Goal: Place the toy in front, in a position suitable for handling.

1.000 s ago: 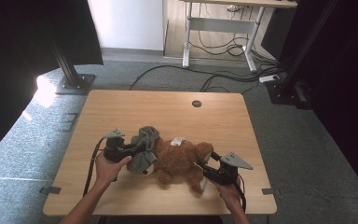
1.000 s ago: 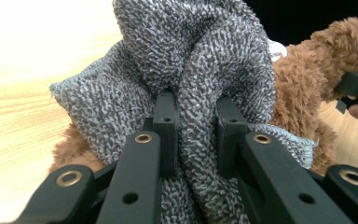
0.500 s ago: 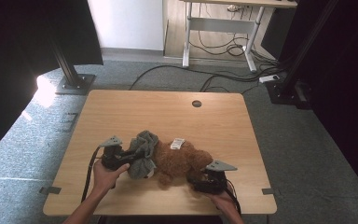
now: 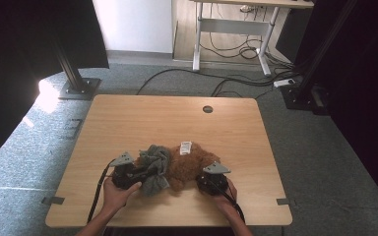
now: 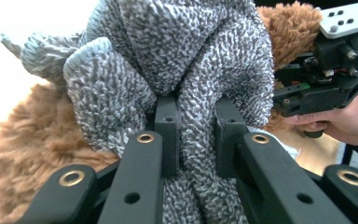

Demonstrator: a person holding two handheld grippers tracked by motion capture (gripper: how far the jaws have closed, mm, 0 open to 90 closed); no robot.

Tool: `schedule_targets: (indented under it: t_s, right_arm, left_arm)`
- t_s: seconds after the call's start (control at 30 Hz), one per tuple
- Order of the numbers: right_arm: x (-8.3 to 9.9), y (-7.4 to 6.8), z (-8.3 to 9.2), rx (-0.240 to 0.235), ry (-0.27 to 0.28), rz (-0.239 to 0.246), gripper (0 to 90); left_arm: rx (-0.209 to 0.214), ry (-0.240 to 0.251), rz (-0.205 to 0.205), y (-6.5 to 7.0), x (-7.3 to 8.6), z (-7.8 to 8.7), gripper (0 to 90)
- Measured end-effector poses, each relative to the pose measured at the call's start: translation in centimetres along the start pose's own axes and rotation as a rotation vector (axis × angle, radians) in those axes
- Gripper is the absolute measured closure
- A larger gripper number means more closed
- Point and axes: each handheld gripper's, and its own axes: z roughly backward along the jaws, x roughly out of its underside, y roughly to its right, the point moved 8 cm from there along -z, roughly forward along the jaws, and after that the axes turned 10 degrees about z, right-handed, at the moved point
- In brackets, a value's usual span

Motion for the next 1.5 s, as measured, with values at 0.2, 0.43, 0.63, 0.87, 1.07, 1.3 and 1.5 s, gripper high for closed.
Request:
schedule_targets:
  t_s: [0.2,0.43,0.63,0.87,1.07,1.3,1.5]
  right_arm:
    - [-0.6,2.1,-1.3,0.045,0.011,-0.024,58.9]
    - [-1.1,4.3,-2.3,0.053,0.04,-0.095,57.8]
    - [-0.5,4.4,-0.7,0.019,0.076,-0.114,46.1]
    - [-1.2,5.3,4.5,0.009,0.173,-0.159,36.8]
    - [-5.2,5.3,7.8,-0.006,0.27,-0.125,32.4]
    - [-9.6,6.4,5.1,-0.025,0.22,-0.085,28.5]
    - [-6.5,6.2,1.4,-0.117,0.081,-0.133,31.4]
  left_arm:
    - [-0.055,0.031,-0.017,-1.1,-1.5,-1.8,75.7]
    - [-0.076,0.037,0.011,-2.3,-2.9,-3.4,75.9]
    - [-0.063,0.048,-0.018,-1.5,-1.9,-2.7,75.8]
    - [-0.047,0.04,-0.034,-0.5,-1.2,-2.3,75.7]
    - [-0.029,0.036,-0.031,0.0,-0.6,-2.0,75.7]
    - [-0.013,0.024,-0.019,0.3,-0.2,-1.7,75.7]
    - [0.004,0.019,-0.008,0.5,0.1,-1.3,75.5]
